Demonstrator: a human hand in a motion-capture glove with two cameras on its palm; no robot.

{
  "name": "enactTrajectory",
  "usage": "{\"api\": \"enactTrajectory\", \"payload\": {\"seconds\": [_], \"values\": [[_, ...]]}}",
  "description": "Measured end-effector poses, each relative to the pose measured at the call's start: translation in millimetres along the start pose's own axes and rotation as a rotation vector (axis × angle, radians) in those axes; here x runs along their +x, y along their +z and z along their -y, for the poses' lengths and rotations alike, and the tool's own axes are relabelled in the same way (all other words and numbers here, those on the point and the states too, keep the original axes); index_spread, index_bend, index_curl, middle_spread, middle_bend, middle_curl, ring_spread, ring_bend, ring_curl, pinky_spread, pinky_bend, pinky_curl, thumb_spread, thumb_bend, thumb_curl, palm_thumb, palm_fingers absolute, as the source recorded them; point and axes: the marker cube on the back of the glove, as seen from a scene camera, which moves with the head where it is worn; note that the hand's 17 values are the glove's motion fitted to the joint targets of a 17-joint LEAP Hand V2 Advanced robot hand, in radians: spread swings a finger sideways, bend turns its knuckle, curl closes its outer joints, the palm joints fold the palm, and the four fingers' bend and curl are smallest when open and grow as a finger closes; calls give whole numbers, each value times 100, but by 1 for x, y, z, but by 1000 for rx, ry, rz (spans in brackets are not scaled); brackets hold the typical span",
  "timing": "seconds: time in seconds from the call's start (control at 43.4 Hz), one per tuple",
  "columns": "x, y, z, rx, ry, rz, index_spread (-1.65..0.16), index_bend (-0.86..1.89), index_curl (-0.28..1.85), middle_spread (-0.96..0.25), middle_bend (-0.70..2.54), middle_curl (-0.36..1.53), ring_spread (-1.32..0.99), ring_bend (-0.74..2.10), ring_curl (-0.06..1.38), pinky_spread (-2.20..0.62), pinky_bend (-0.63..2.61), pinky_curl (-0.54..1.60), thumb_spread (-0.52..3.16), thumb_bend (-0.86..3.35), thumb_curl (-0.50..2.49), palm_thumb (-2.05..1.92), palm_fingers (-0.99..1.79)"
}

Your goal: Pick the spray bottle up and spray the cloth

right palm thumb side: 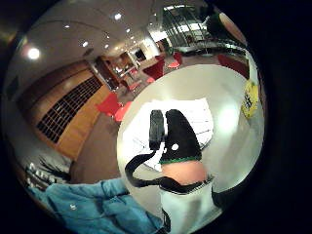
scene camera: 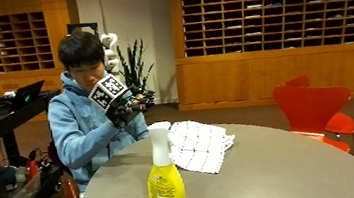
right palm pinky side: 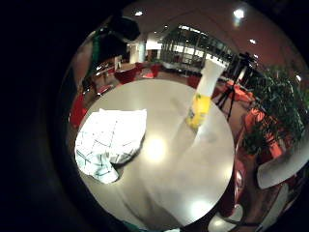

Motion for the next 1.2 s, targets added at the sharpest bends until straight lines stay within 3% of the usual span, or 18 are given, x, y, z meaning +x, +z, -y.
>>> {"api": "enactTrajectory", "payload": {"seconds": [0.576, 0.945, 1.198], "values": [[124, -6, -12, 290, 346, 135, -27, 10, 23, -2, 20, 30, 6, 35, 28, 22, 41, 34, 110, 1, 33, 59, 46], [188, 57, 27, 243, 665, 351, -22, 6, 16, 4, 19, 32, 8, 44, 32, 24, 58, 39, 107, -3, 35, 58, 31], [217, 96, 54, 255, 802, 405, -19, 9, 15, 8, 22, 34, 11, 46, 32, 23, 59, 38, 105, -3, 35, 55, 25]]}}
